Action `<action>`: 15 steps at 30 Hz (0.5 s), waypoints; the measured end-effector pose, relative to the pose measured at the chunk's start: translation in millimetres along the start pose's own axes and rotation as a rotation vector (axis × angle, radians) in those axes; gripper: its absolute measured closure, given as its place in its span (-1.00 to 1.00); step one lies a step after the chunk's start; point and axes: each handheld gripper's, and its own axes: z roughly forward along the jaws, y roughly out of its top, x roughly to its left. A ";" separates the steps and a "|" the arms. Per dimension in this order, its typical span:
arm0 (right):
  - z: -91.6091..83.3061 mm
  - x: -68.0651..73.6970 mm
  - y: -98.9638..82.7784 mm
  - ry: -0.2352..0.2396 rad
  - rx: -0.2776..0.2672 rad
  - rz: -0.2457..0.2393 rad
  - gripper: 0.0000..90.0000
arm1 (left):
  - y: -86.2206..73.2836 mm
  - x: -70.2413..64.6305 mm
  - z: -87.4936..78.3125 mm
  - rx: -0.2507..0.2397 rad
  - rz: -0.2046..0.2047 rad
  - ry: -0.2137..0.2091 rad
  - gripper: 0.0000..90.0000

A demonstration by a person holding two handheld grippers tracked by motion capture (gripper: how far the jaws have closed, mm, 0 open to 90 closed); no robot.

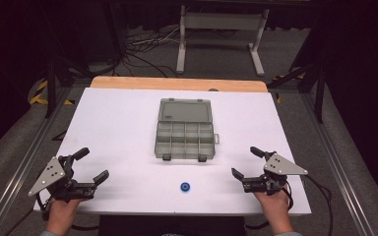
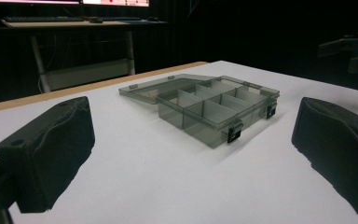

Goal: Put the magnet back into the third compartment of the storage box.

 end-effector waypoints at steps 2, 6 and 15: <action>-0.1 0.3 -0.4 -0.001 -0.001 0.004 -0.90 | 0.0 0.3 0.2 -0.002 -0.003 0.001 -1.00; 0.7 0.2 -1.4 0.007 -0.002 -0.001 -0.90 | 0.4 -0.3 0.7 0.002 0.001 0.000 -1.00; 1.8 0.3 -1.1 0.010 0.000 -0.003 -0.91 | -0.3 0.3 1.3 0.002 0.001 0.000 -1.00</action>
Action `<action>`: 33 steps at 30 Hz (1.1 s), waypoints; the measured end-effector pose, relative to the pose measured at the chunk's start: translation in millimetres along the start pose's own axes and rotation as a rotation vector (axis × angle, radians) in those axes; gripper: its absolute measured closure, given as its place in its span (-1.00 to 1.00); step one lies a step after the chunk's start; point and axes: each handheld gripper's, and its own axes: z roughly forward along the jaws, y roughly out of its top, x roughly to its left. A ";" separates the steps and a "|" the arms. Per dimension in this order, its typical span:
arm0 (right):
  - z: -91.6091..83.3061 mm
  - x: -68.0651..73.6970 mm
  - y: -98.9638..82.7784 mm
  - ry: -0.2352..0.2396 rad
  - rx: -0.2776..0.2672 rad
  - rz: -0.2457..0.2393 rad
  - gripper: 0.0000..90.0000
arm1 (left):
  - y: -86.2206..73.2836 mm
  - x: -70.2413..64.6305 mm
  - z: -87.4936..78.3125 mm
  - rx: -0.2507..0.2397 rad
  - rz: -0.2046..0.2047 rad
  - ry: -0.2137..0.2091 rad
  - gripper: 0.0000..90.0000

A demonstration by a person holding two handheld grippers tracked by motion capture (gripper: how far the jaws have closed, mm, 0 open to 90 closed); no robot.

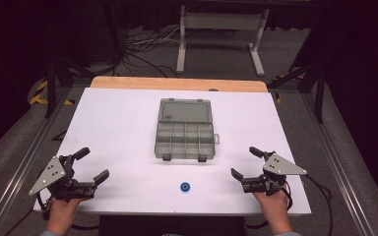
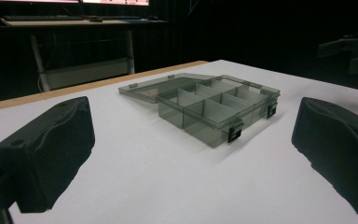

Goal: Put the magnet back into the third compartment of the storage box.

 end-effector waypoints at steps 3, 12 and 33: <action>0.2 -0.2 0.1 0.001 -0.002 0.003 -0.91 | 0.1 -0.6 0.3 0.001 0.001 0.001 -1.00; 2.0 0.0 1.4 0.001 0.001 0.004 -0.91 | -0.6 -0.4 -0.9 -0.002 -0.001 0.006 -1.00; 37.9 22.8 32.0 0.114 -0.007 -0.054 -0.91 | -0.9 -0.3 -1.1 0.005 0.004 0.009 -1.00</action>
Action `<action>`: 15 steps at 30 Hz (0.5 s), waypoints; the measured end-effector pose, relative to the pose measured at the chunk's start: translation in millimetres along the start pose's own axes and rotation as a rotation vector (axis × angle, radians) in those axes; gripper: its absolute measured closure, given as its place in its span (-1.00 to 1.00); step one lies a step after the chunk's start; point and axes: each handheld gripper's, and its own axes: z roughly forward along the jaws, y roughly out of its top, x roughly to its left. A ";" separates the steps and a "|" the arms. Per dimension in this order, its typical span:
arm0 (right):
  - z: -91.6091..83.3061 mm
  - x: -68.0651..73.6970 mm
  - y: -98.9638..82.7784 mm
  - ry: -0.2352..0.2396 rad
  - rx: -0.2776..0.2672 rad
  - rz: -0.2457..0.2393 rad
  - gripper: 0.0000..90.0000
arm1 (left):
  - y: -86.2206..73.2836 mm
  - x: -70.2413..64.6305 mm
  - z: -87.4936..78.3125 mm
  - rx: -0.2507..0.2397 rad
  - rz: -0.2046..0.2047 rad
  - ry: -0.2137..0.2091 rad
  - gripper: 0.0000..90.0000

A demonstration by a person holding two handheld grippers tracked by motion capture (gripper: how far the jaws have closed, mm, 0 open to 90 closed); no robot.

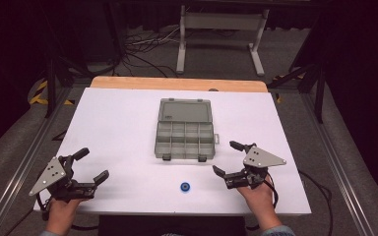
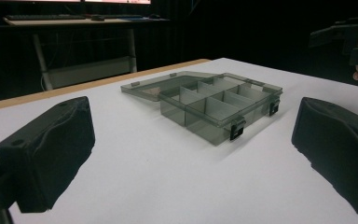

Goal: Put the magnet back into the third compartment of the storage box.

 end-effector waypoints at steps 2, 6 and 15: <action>3.0 1.3 2.4 0.012 -0.003 0.002 -0.91 | 0.3 0.1 -0.3 0.002 0.003 -0.002 -1.00; 8.6 4.1 6.7 0.030 0.002 -0.003 -0.94 | 0.3 0.0 -0.1 0.000 0.002 -0.001 -1.00; 18.4 11.8 16.0 0.078 0.014 -0.014 -0.94 | 0.2 0.0 -0.3 0.000 0.004 -0.002 -1.00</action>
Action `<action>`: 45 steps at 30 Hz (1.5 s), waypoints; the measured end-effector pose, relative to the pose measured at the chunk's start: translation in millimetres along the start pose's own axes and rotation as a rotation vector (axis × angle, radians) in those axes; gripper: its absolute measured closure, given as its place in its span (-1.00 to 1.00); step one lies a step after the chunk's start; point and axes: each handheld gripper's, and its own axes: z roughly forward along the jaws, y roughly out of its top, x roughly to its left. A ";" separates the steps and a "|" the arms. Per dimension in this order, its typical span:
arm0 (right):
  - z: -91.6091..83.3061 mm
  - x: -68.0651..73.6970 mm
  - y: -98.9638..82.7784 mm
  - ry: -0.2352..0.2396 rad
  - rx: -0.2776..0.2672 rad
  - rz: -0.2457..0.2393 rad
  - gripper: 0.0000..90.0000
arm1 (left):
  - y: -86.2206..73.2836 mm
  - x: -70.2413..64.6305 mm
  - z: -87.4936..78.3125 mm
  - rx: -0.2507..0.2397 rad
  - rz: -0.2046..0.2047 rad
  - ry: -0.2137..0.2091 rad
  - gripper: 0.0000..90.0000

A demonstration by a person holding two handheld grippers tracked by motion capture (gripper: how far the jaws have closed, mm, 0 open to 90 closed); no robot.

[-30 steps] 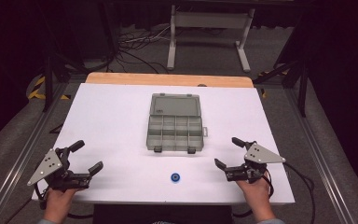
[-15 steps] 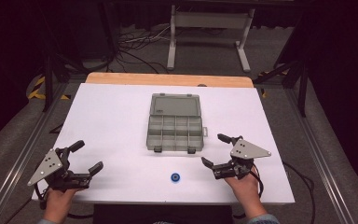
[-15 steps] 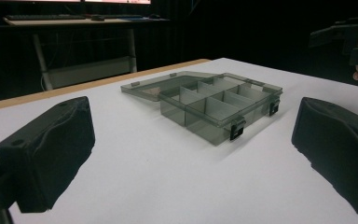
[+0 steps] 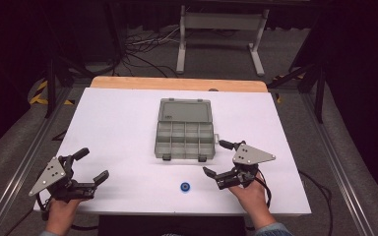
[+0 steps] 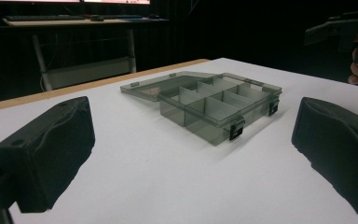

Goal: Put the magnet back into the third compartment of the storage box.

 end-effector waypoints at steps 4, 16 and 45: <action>6.0 2.6 4.2 0.028 0.000 0.003 -0.95 | 0.0 0.0 -0.5 -0.001 -0.001 0.001 -1.00; 20.9 10.5 15.8 0.103 0.013 0.000 -1.00 | 0.2 0.0 -0.6 -0.001 -0.001 0.000 -1.00; 53.7 33.8 46.8 0.211 0.439 -0.102 -0.79 | 0.5 0.4 -1.5 -0.005 -0.001 0.002 -1.00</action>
